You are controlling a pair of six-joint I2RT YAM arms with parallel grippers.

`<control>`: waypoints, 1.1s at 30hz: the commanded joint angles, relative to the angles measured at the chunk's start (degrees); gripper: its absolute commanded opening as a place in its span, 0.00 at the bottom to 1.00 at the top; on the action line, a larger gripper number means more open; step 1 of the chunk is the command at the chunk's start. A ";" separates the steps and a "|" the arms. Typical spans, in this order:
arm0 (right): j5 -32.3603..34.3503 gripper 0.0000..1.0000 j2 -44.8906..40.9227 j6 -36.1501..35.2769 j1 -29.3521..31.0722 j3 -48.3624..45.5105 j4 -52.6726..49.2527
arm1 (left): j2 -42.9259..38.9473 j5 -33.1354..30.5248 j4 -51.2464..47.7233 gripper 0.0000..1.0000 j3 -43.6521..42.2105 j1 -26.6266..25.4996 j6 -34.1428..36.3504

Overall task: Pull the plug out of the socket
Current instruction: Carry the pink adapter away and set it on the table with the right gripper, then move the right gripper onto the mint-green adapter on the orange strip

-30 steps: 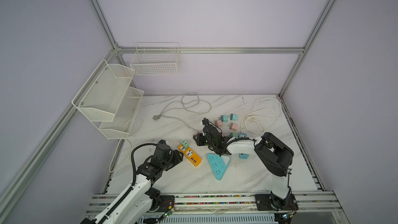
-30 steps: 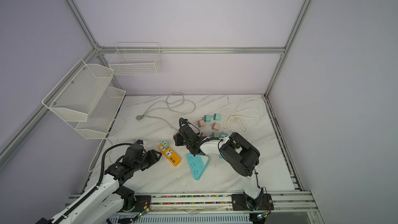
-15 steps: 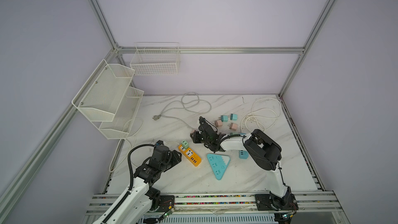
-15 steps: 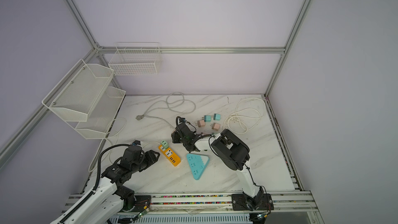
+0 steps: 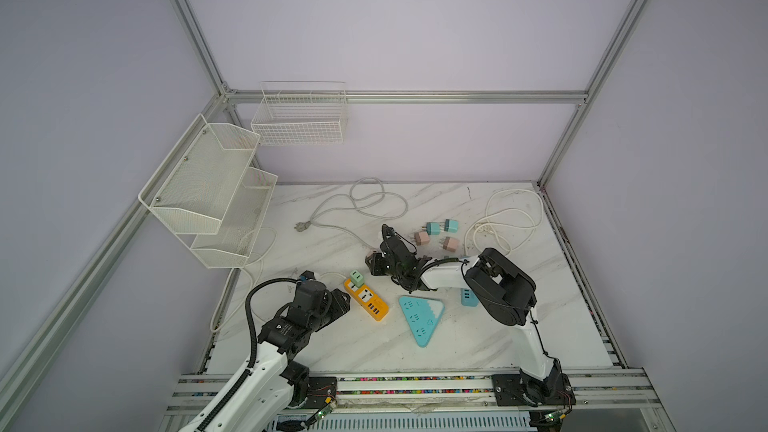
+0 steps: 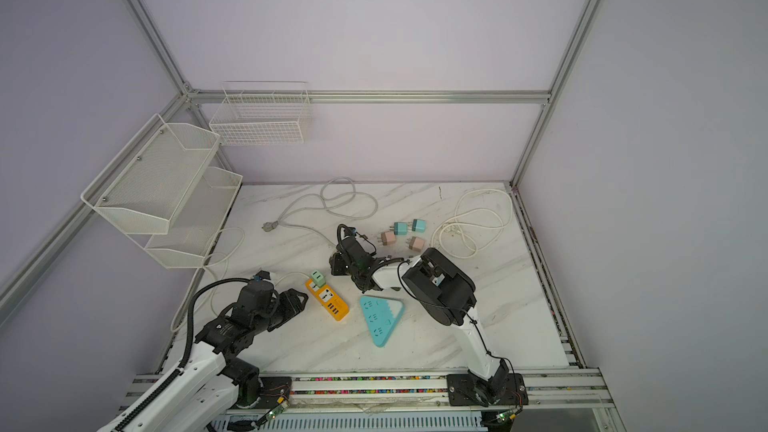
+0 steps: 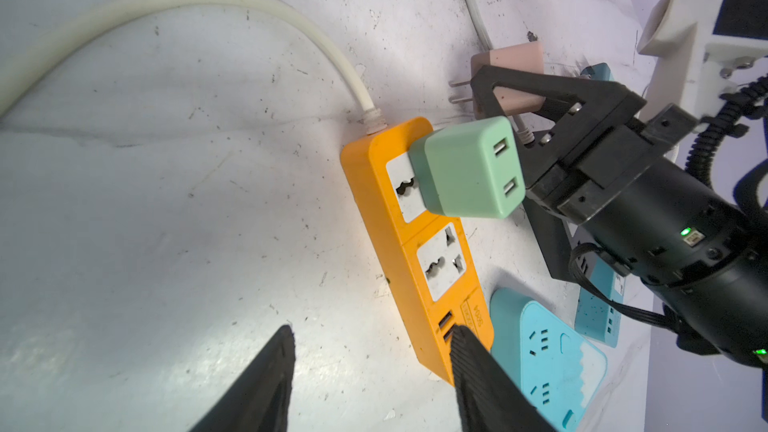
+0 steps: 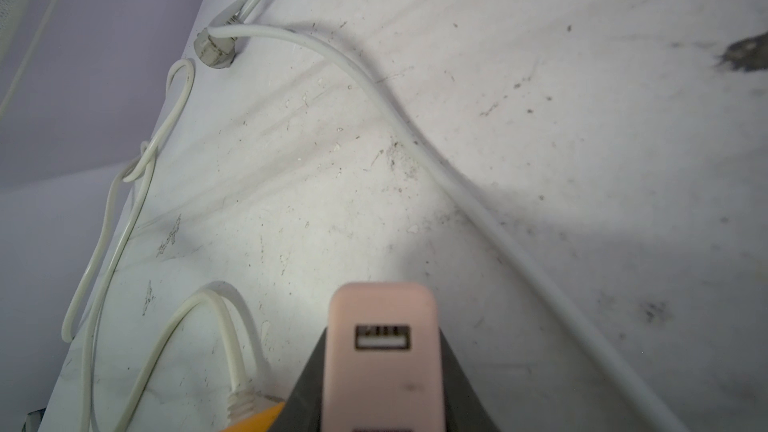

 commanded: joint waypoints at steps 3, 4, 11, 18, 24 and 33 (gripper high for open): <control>1.54 0.33 -0.38 -0.66 -0.29 0.88 -1.55 | -0.37 -0.48 0.58 0.61 4.43 0.29 0.70; 2.01 0.35 -0.56 -1.05 -0.28 0.97 -2.14 | -0.36 -0.57 0.53 0.61 4.37 0.33 0.69; 5.41 0.46 -3.94 -3.12 -0.29 0.02 -4.40 | -0.38 -0.65 0.67 0.61 4.60 0.47 0.95; 6.74 0.53 -7.50 -6.01 -0.29 0.38 -8.14 | -0.41 -1.01 0.51 0.62 5.23 0.82 1.56; 6.48 0.56 -11.02 -9.34 -0.21 -0.50 -10.20 | -0.30 -1.14 0.89 0.62 5.49 1.24 1.92; 5.94 0.62 -14.19 -16.90 3.27 3.68 -21.88 | 0.19 -2.36 2.14 0.63 4.77 2.56 2.69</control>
